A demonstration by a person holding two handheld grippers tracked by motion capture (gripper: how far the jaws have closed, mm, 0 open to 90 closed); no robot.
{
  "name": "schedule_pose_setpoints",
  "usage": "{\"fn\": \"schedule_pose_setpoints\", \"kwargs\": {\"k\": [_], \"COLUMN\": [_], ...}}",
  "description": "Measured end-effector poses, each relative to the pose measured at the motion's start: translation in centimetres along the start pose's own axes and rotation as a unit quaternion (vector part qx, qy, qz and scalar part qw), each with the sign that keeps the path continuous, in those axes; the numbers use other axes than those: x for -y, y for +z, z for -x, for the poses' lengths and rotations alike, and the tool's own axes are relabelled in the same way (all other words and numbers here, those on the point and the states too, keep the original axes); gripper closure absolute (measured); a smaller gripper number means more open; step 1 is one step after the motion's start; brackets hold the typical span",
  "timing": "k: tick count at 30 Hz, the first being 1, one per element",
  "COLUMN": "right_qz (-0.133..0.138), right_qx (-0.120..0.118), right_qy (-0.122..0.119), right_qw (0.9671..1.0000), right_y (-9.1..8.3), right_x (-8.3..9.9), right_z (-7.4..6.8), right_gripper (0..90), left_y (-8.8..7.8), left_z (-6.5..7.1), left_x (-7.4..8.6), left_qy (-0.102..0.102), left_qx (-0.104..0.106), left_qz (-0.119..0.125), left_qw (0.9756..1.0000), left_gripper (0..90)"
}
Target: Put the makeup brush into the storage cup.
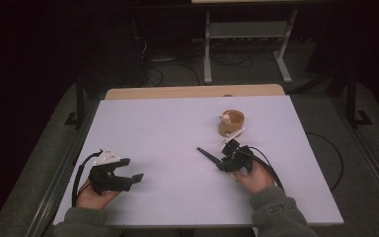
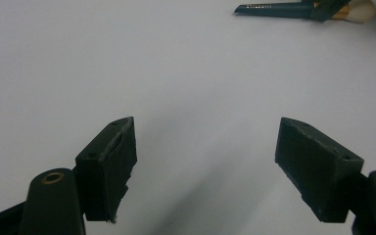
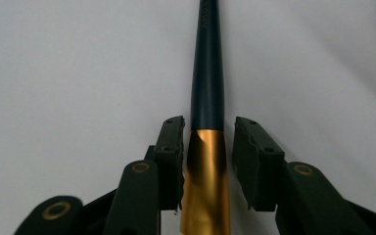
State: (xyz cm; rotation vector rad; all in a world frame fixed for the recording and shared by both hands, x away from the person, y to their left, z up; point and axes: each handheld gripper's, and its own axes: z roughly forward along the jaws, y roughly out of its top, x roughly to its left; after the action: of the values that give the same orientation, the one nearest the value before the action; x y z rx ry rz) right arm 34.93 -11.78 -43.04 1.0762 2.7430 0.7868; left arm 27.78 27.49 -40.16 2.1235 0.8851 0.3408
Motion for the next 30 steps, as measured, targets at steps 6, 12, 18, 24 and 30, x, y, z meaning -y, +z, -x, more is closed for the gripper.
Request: {"fn": "schedule_pose_setpoints", "kwargs": {"k": [6,12,18,24,30], "right_qz": [0.0,0.0,-0.004,0.0,0.006], "right_qx": [0.017,0.024,0.016,0.005,-0.01], "right_qy": [-0.006,-0.018,-0.021,-0.033,-0.04], "right_qw": [0.9998,0.9995,0.9996,0.9994,0.9992], "right_y": [0.2,0.4,0.3,-0.2,-0.8], "right_x": [-0.3,-0.5,-0.6,-0.5,-0.4], "right_z": [-0.3,-0.5,-0.3,-0.1,-0.3], "right_gripper": [65.4,72.1,72.8,72.9,73.0], "left_y": [0.1,0.2,0.1,0.2,0.3], "left_z": [0.1,0.1,0.1,0.2,0.4], "left_x": [0.0,-0.1,-0.1,-0.2,-0.3], "left_qy": [-0.002,0.002,0.003,-0.002,0.001], "left_qx": [0.0,0.002,0.001,0.006,0.008], "left_qz": [0.0,-0.004,-0.002,0.003,0.003], "left_qw": [1.0,1.0,1.0,1.0,1.0], "left_gripper": [23.0,23.0,23.2,23.2,23.2]}}
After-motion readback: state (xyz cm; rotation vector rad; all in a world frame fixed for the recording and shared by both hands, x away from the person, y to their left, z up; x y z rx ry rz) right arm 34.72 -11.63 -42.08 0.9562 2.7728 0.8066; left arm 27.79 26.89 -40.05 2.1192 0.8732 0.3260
